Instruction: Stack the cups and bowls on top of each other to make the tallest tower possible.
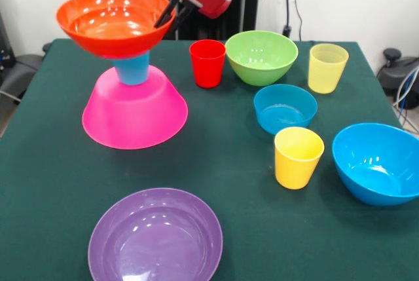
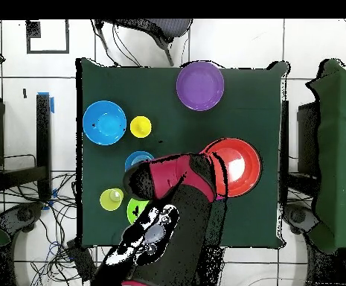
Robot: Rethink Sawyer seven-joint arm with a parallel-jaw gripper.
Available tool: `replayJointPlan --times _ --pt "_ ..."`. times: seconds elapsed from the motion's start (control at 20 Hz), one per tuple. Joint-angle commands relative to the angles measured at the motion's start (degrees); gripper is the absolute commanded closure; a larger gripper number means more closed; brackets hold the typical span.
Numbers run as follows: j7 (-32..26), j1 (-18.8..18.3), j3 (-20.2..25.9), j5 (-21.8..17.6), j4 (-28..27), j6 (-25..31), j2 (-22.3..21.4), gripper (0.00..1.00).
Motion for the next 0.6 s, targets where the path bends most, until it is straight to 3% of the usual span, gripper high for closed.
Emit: replayJointPlan --times 0.05,0.6 --pt "11.7 -0.9 3.6 2.6 2.6 -3.9 3.9 1.0" --pt "10.8 -0.8 3.0 3.6 2.5 -3.5 3.5 1.0"
